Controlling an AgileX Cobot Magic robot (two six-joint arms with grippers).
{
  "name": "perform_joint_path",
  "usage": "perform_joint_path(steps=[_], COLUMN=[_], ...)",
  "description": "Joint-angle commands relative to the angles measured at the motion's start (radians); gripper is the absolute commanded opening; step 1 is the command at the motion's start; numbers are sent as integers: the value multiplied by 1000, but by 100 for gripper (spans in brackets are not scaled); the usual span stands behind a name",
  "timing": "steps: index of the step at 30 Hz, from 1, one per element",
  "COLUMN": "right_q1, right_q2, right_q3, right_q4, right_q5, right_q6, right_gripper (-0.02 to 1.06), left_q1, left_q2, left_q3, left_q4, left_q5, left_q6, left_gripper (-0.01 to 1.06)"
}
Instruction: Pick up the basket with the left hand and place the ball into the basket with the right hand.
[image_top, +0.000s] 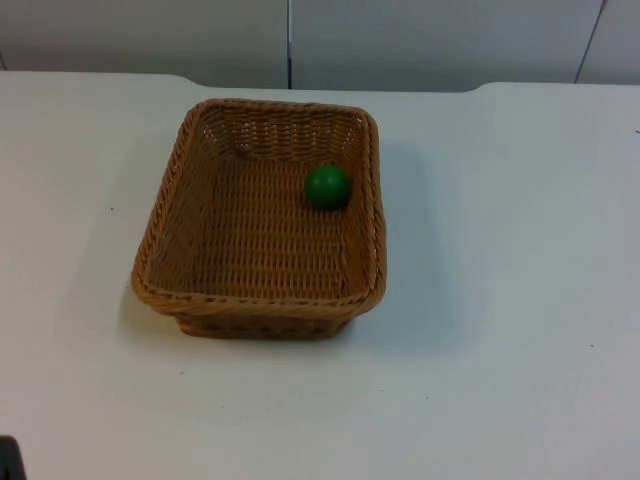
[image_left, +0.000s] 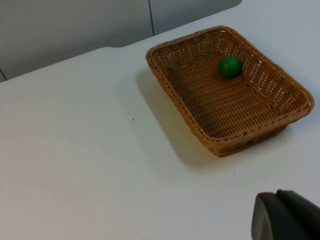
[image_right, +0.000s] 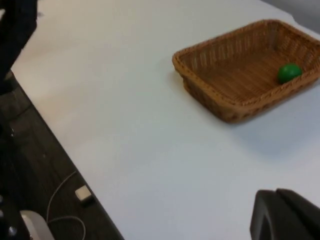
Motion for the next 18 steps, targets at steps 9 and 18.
perform_joint_path(steps=[9,18], right_q1=[1,1], right_q2=[-4,-4], right_q3=[32,29], right_q4=[-6,-6], right_q5=[-22,-24], right_q6=[9,9], right_gripper=[0,0], left_q1=[-7,-7], left_q2=[-4,-4], left_q3=[9,9], left_q4=[-7,-13], left_q5=[-14,-20], left_q6=[1,1], left_gripper=[0,0])
